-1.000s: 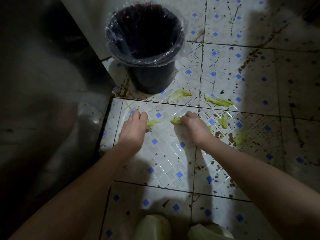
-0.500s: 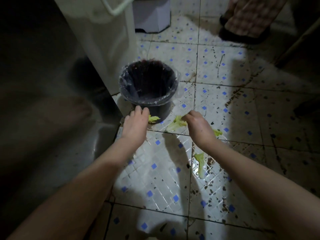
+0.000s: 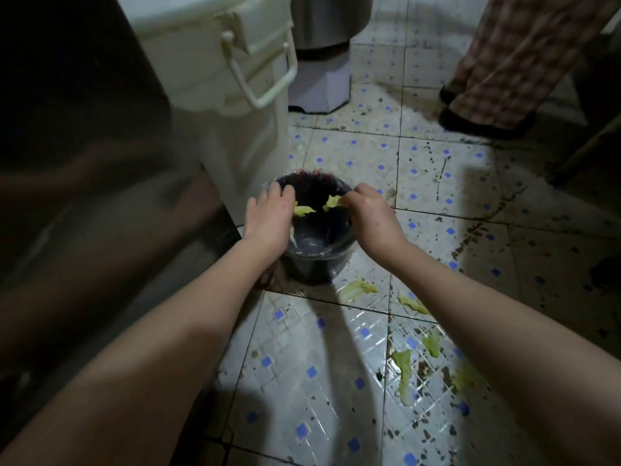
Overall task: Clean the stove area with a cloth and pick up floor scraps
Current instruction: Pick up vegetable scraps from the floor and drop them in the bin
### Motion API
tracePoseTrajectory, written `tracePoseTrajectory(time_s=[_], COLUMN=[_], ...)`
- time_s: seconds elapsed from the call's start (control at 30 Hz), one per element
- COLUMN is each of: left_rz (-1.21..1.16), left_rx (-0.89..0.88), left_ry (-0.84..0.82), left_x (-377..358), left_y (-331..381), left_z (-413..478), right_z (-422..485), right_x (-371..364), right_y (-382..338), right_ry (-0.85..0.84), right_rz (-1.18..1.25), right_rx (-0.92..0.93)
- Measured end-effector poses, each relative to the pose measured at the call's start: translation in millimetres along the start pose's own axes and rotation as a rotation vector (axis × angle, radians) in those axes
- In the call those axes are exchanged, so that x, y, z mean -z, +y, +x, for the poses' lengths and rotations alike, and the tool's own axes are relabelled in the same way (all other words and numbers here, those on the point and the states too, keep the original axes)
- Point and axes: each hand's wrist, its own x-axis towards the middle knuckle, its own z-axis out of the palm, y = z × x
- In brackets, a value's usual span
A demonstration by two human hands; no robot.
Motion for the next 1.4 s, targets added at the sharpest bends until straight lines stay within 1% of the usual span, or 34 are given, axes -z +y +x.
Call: tracePoseTrajectory(time_s=[0.1,0.2,0.37,0.6,0.73,0.9,1.07,1.4], left_rz=[0.004,-0.007,-0.022,-0.023,-0.076,-0.086,0.005,0.068], left_rx=[0.012,0.009,0.021,0.015,-0.007,-0.094,-0.195,-0.336], left_ry=[0.038,0.043,-0.035,-0.059,-0.003,0.047,0.068,-0.069], left_x=[-3.2,-11.3,-21.3,-21.5,-19.3,-20.6,-37.1,-104.8], left_y=[-4.2,-7.9,-12.5,-7.3,2.2,20.3,39.3,77.4], left_z=[14.6,18.4,10.4,-8.2,-21.3,-51.0,-81.5,-125.0], right_z=[13.5,16.0,5.2,-12.9,-31.9,-66.9,-106.5,-208.3], right_x=[-11.6,-22.0,-30.2,-24.0,-21.2,-17.6,-14.7,-19.5], right_y=[-2.1,-2.5,-2.2,3.7,9.7,19.1,39.8,91.1], right_ry=[-0.008,-0.048,-0.113,-0.077,-0.038,-0.037,-0.115,-0.144], right_rz=[0.008,0.028,0.078,0.034,-0.019,-0.049,-0.136,-0.167], right_rx=[-0.028,-0.043,-0.083,-0.087,-0.064,-0.091,-0.079,-0.279])
